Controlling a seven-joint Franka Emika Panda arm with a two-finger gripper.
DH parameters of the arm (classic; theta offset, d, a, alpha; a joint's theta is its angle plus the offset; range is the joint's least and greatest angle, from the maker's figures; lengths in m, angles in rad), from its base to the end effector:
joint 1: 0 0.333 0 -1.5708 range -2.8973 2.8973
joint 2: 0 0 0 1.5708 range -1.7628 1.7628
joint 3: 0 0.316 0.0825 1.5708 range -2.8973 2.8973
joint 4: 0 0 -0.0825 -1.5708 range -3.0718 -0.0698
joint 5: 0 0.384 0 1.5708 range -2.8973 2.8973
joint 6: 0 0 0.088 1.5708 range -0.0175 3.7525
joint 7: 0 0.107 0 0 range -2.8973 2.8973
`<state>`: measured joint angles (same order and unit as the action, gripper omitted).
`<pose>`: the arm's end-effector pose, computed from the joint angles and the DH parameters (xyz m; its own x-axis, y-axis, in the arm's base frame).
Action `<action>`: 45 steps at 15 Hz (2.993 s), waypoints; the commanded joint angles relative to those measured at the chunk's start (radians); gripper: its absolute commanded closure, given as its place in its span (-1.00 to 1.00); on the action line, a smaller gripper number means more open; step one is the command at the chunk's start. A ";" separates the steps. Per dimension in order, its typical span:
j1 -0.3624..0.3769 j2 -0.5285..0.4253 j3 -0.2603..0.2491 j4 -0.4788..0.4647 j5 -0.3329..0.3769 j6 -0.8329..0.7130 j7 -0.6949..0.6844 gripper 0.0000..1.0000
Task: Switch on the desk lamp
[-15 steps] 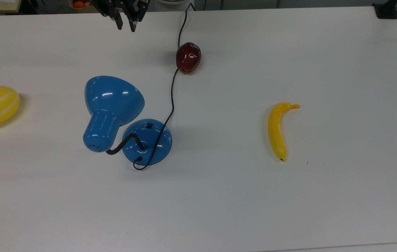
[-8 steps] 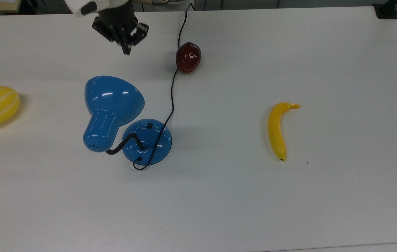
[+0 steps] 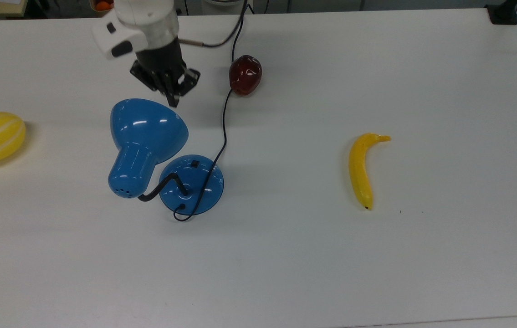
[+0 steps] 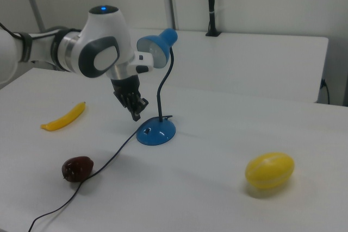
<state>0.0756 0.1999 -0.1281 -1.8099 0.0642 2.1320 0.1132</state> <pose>0.6260 -0.0257 0.4433 0.9741 -0.1926 0.1188 -0.1883 -0.9810 -0.0465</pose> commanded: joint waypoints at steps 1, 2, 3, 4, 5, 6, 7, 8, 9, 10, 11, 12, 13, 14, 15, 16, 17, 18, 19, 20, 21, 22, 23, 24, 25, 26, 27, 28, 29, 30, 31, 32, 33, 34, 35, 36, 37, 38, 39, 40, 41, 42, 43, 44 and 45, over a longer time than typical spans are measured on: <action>0.029 0.094 0.001 0.012 0.006 0.165 0.072 1.00; 0.030 0.113 0.001 0.014 0.003 0.196 0.077 1.00; 0.036 0.131 0.001 0.014 -0.001 0.216 0.082 1.00; 0.042 0.144 0.001 0.015 -0.004 0.227 0.083 1.00; 0.049 0.157 0.001 0.015 -0.006 0.236 0.085 1.00; 0.049 0.168 0.001 0.015 -0.006 0.247 0.088 1.00; 0.049 0.176 0.001 0.024 -0.007 0.264 0.095 1.00; 0.049 0.193 0.001 0.047 -0.006 0.273 0.100 1.00; 0.049 0.205 0.001 0.058 -0.007 0.275 0.108 1.00; 0.049 0.216 0.001 0.064 -0.007 0.276 0.112 1.00; 0.049 0.222 0.001 0.070 -0.007 0.276 0.115 1.00; 0.049 0.227 0.001 0.078 -0.009 0.276 0.117 1.00; 0.049 0.230 0.001 0.080 -0.009 0.276 0.117 1.00; 0.050 0.236 0.001 0.081 -0.009 0.276 0.117 1.00; 0.053 0.237 0.001 0.086 -0.015 0.276 0.117 1.00; 0.055 0.240 0.001 0.086 -0.018 0.276 0.118 1.00; 0.055 0.245 0.001 0.086 -0.018 0.276 0.118 1.00; 0.055 0.246 0.001 0.086 -0.018 0.276 0.118 1.00; 0.056 0.248 0.001 0.086 -0.020 0.276 0.118 1.00; 0.056 0.248 0.001 0.086 -0.020 0.276 0.118 1.00; 0.058 0.248 0.001 0.086 -0.026 0.276 0.118 1.00; 0.062 0.250 0.001 0.086 -0.029 0.276 0.118 1.00; 0.062 0.251 0.001 0.086 -0.029 0.276 0.118 1.00; 0.062 0.256 0.001 0.086 -0.029 0.276 0.118 1.00; 0.062 0.257 0.001 0.086 -0.029 0.276 0.118 1.00; 0.064 0.262 0.001 0.086 -0.029 0.276 0.118 1.00; 0.064 0.268 0.001 0.086 -0.029 0.276 0.120 1.00; 0.067 0.271 0.001 0.086 -0.029 0.279 0.120 1.00; 0.069 0.274 0.001 0.086 -0.032 0.279 0.132 1.00; 0.069 0.280 0.001 0.087 -0.044 0.279 0.144 1.00; 0.069 0.285 0.001 0.089 -0.058 0.281 0.161 1.00; 0.069 0.292 0.001 0.102 -0.070 0.286 0.178 1.00; 0.069 0.305 0.001 0.107 -0.081 0.298 0.193 1.00; 0.069 0.311 0.001 0.107 -0.087 0.310 0.206 1.00; 0.070 0.314 0.001 0.107 -0.096 0.316 0.210 1.00; 0.070 0.317 0.001 0.107 -0.103 0.316 0.215 1.00; 0.070 0.317 0.001 0.107 -0.103 0.316 0.215 1.00; 0.070 0.317 0.001 0.107 -0.103 0.316 0.215 1.00; 0.070 0.316 0.001 0.107 -0.103 0.316 0.215 1.00; 0.070 0.311 0.001 0.107 -0.104 0.316 0.215 1.00; 0.070 0.303 0.001 0.106 -0.106 0.315 0.214 1.00; 0.070 0.293 0.001 0.106 -0.106 0.313 0.214 1.00; 0.070 0.279 0.001 0.100 -0.104 0.312 0.214 1.00; 0.070 0.265 0.001 0.095 -0.104 0.304 0.215 1.00; 0.069 0.245 0.001 0.084 -0.104 0.301 0.215 1.00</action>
<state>0.1394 0.4724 -0.1246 -1.7134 -0.0189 2.4104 0.2979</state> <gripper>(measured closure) 0.991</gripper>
